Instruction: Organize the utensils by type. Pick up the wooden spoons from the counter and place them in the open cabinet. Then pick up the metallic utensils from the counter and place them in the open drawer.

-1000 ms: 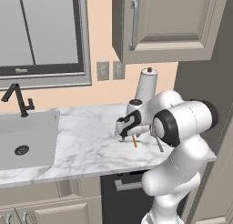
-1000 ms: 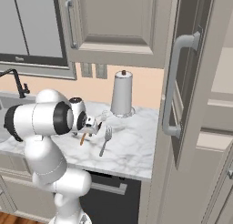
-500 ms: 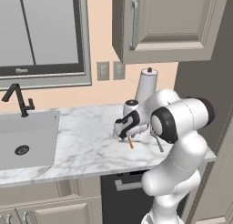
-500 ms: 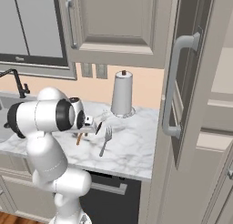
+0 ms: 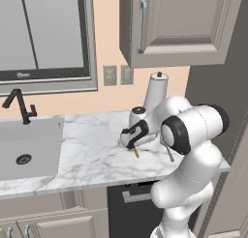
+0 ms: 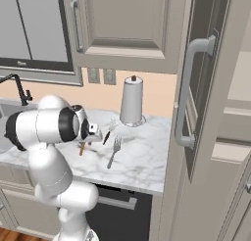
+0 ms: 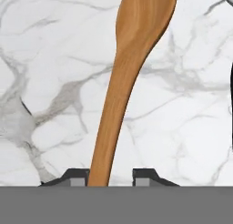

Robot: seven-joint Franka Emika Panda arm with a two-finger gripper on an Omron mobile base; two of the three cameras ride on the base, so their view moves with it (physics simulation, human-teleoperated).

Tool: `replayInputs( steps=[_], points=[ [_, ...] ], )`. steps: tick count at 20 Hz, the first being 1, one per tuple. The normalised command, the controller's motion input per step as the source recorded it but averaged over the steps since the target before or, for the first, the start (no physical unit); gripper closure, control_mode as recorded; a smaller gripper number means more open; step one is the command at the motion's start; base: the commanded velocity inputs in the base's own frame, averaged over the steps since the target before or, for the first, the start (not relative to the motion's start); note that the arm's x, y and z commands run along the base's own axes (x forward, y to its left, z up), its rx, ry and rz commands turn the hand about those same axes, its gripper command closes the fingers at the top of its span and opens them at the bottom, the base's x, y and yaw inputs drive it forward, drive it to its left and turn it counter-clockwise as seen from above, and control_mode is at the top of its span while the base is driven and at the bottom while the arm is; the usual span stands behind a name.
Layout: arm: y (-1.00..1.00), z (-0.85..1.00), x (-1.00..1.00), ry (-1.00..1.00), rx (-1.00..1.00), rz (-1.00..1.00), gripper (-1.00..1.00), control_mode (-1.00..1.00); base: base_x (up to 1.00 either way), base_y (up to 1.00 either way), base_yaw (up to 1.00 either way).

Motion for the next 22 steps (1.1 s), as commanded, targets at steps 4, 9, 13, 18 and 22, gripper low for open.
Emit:
replayInputs(
  steps=[4, 9, 13, 18, 22],
  points=[
    [0.0, 0.37, -0.56, -0.35, 0.0, 0.0, 1.0, -1.0, 0.0, 0.0, 0.0],
    [-0.12, 0.88, -0.92, -0.19, 0.0, -0.02, 1.0, -1.0, 0.0, 0.0, 0.0],
    [-0.16, 1.0, -0.77, 0.0, 0.0, 0.0, 1.0, -1.0, 0.0, 0.0, 0.0],
    [-0.21, 1.0, -0.57, 0.07, 0.0, 0.0, 1.0, -1.0, 0.0, 0.0, 0.0],
    [-0.22, 0.81, -0.76, 0.07, 0.0, 0.0, 1.0, -1.0, 0.0, 0.0, 0.0]
  ],
)
